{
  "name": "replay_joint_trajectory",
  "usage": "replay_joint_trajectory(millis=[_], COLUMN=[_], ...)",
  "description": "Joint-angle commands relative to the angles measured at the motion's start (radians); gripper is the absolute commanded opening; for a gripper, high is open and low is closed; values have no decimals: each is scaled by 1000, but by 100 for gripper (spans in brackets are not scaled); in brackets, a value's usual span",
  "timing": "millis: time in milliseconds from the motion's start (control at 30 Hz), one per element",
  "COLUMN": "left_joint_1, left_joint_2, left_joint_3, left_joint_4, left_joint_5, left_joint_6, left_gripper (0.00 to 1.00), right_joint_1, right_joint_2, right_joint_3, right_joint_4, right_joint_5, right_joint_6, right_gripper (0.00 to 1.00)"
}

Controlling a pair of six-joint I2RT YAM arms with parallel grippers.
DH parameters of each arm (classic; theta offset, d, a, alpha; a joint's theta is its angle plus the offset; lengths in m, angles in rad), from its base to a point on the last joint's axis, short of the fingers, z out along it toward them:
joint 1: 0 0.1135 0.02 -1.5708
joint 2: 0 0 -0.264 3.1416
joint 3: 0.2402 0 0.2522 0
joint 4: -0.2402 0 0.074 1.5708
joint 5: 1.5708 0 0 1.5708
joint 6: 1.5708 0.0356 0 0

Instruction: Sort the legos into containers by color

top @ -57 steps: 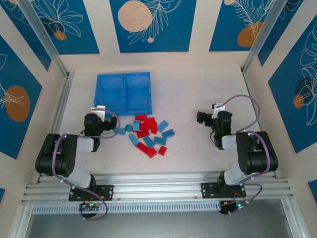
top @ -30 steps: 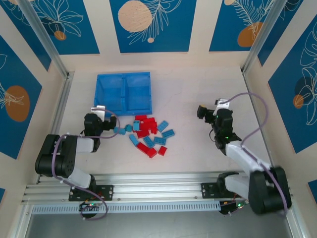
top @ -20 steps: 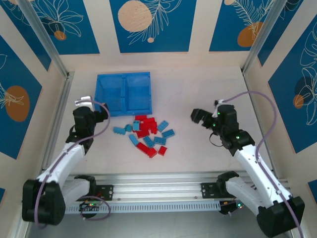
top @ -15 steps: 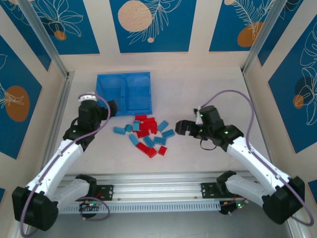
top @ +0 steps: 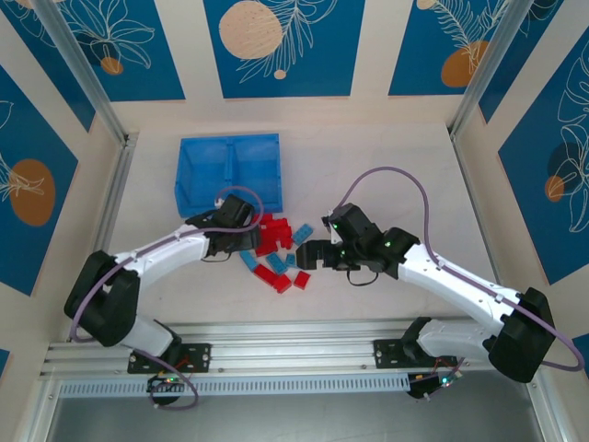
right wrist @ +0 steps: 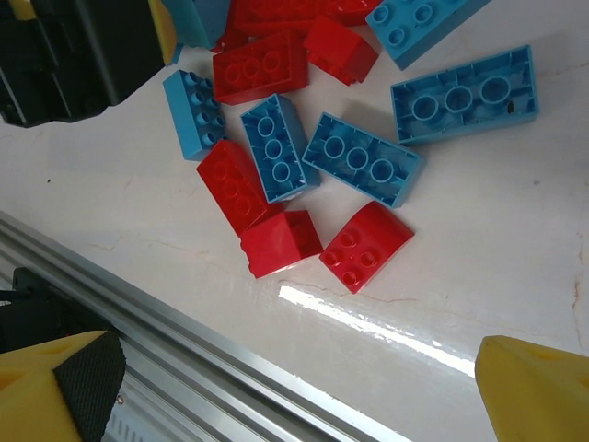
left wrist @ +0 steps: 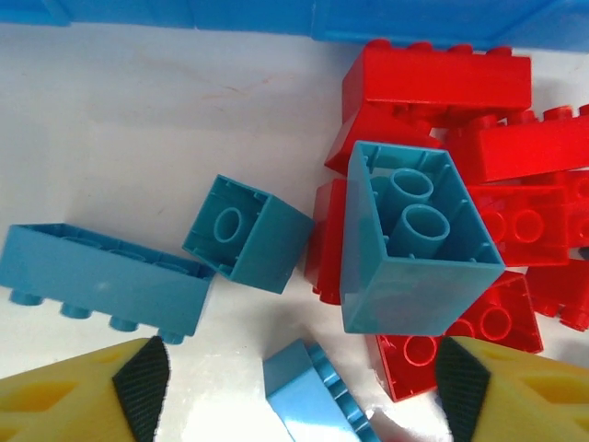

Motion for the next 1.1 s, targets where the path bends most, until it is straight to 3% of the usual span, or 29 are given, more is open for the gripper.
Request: replay_joint_trajectory(millis=[0, 267, 367, 600, 767, 1067], left_joint_1=[-7, -7, -7, -8, -7, -7], left_joint_2=[37, 121, 137, 182, 189, 225], left_joint_3=[52, 100, 107, 113, 110, 156], left_joint_4=[44, 78, 91, 104, 127, 132], left_joint_5=[38, 65, 58, 63, 60, -5], left_joint_6=[30, 73, 76, 73, 73, 91], left_gripper=[75, 71, 63, 54, 71, 72], right_joint_1=[10, 11, 11, 12, 12, 12], right_joint_2=[-23, -40, -37, -36, -37, -34], right_joint_3=[-9, -16, -4, 1, 1, 7], right_joint_4=[-33, -38, -42, -48, -54, -51], right_joint_5=[25, 36, 42, 50, 49, 52], right_joint_6=[32, 40, 36, 35, 38, 35], right_gripper=[99, 99, 99, 99, 99, 99])
